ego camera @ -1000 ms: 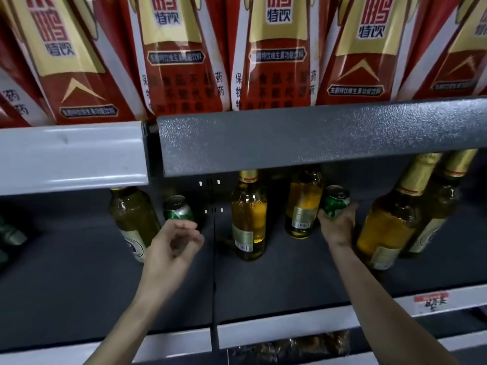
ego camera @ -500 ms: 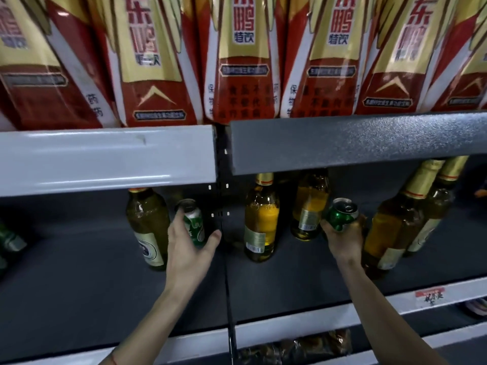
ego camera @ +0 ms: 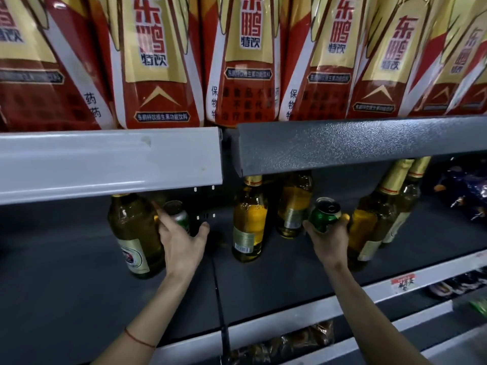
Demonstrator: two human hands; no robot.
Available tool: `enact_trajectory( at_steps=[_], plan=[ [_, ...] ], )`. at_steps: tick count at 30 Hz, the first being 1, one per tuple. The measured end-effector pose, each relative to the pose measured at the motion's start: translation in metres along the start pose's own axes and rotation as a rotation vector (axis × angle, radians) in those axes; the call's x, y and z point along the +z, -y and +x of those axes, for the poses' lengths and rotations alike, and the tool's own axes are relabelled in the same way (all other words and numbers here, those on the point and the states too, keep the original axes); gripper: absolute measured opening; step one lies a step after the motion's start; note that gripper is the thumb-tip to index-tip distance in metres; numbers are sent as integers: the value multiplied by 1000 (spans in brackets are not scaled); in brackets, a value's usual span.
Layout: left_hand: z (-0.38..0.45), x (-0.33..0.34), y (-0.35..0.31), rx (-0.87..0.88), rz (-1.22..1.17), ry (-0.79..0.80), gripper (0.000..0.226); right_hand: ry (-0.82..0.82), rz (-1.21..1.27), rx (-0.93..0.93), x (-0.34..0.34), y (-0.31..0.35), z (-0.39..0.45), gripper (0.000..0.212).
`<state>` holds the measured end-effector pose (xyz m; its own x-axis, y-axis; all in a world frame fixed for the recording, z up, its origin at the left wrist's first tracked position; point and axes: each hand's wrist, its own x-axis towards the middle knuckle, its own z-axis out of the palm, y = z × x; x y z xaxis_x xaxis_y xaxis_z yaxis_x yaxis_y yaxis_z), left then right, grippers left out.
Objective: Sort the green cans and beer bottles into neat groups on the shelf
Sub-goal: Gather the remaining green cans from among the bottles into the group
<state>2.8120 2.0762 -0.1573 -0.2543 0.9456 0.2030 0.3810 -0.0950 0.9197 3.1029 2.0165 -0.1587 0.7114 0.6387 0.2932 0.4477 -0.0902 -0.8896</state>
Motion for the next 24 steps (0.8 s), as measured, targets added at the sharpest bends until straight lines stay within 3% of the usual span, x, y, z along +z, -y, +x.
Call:
enact_trajectory(
  at_steps=[3,10,17,24],
  plan=[
    [9,2,2,-63,27,13,112,0,21,-6,-4,3,-3,68],
    [45,11,14,-245,-12,-21,43,30,70,-31,-9,7,-6,71],
    [60,21,30,-249,-50,-32,56,87,92,-77,-18,8,-12,65],
    [16,8,16,-1,-95,-66,57,200,117,-161,-35,26,-24,67]
  ],
)
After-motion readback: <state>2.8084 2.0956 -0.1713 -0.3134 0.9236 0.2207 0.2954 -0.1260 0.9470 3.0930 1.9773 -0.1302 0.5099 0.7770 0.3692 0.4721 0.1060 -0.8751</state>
